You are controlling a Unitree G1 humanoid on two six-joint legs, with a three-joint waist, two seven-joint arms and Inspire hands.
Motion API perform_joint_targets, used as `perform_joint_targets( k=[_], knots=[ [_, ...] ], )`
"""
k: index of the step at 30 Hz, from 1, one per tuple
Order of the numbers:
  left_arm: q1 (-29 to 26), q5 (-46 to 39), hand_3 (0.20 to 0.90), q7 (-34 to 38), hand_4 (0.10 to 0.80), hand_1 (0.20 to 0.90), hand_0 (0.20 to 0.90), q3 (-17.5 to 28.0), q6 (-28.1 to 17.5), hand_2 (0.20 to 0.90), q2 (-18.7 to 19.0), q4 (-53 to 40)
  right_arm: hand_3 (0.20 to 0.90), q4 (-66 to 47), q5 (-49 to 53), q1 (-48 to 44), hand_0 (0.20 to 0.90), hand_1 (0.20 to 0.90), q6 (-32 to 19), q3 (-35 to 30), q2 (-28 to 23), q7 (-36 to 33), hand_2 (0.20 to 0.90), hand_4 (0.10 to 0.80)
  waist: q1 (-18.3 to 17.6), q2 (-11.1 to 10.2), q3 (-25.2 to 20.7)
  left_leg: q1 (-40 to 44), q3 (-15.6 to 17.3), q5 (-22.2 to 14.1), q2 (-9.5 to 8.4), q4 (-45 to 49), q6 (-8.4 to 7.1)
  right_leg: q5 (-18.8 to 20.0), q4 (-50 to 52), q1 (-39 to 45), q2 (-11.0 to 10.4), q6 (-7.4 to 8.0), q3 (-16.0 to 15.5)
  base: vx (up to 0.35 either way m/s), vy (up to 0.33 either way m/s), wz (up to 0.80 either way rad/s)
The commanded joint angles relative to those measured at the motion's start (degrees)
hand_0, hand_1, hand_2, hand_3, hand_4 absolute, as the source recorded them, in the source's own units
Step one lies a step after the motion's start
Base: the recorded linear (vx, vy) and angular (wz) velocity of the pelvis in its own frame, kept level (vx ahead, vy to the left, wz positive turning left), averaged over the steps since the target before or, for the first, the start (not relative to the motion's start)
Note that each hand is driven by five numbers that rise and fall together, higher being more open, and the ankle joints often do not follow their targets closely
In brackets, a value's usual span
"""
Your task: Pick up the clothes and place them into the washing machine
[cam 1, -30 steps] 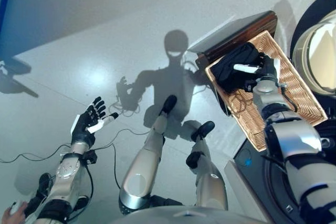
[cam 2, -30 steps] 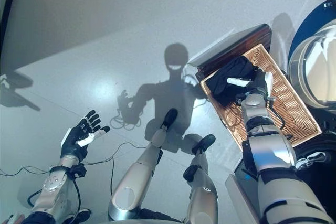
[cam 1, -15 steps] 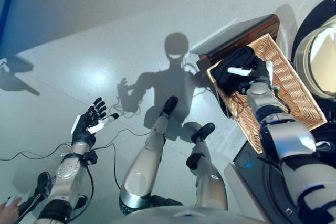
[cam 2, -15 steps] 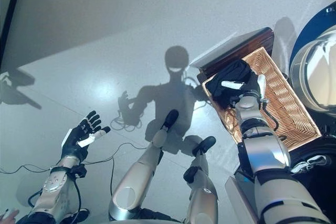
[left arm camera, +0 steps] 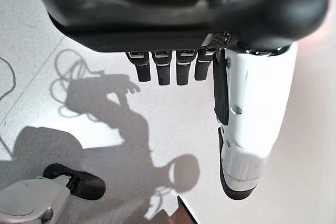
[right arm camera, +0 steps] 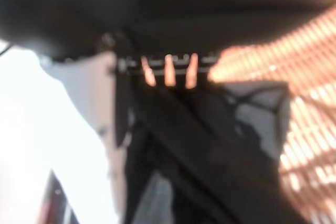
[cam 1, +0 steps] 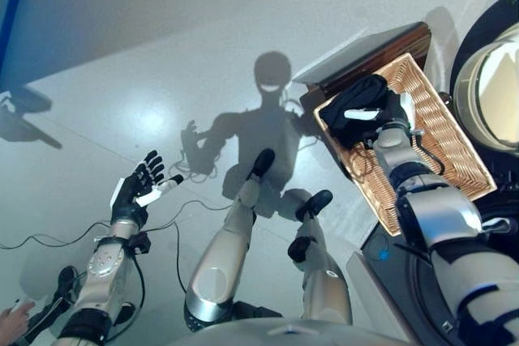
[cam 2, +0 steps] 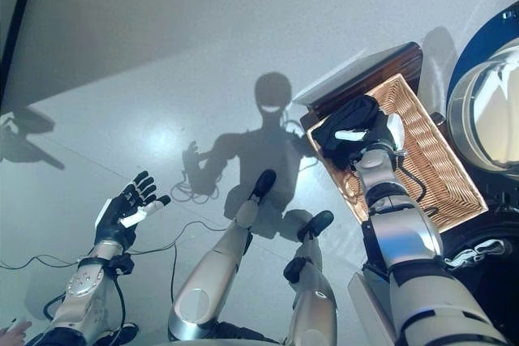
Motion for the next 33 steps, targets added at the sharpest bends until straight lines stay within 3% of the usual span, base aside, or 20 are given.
perform_joint_targets(
  k=[1, 18, 33],
  knots=[
    [4.5, 0.0, 0.9, 1.3, 0.8, 0.9, 0.9, 3.2, -2.4, 0.9, 1.7, -1.7, 0.2, 1.2, -2.6, -0.5, 0.2, 0.2, -0.5, 4.6, 3.7, 0.3, 0.2, 0.3, 0.9, 0.4, -2.5, 0.7, 1.5, -2.3, -2.81, -2.8, -0.62, 0.9, -0.3, -0.3, -2.0, 2.97, 0.3, 0.0, 0.0, 0.0],
    [4.8, 1.1, 0.9, 1.9, 0.8, 0.9, 0.9, 4.0, -2.2, 0.9, 2.4, -1.0, 0.2, 1.7, -1.8, -1.1, 0.2, 0.2, 0.0, 2.4, 3.4, -1.1, 0.2, 0.3, 0.4, 0.1, -2.3, 1.0, 1.9, -2.3, -2.56, -2.8, -0.83, 0.9, -0.3, -0.1, -1.9, 2.82, 0.4, 0.0, 0.0, 0.0],
    [5.3, 1.7, 0.9, 1.1, 0.8, 0.9, 0.9, 3.7, -2.1, 0.9, 1.4, 1.8, 0.2, 0.4, 8.6, 5.4, 0.2, 0.2, -3.2, -6.1, -6.2, -2.6, 0.2, 0.3, -1.9, -0.3, -3.9, 2.6, 3.5, -2.9, -2.21, -2.8, -0.75, 0.8, -0.3, 1.0, -1.9, 3.03, 1.1, -0.003, -0.004, -0.04]
  ],
)
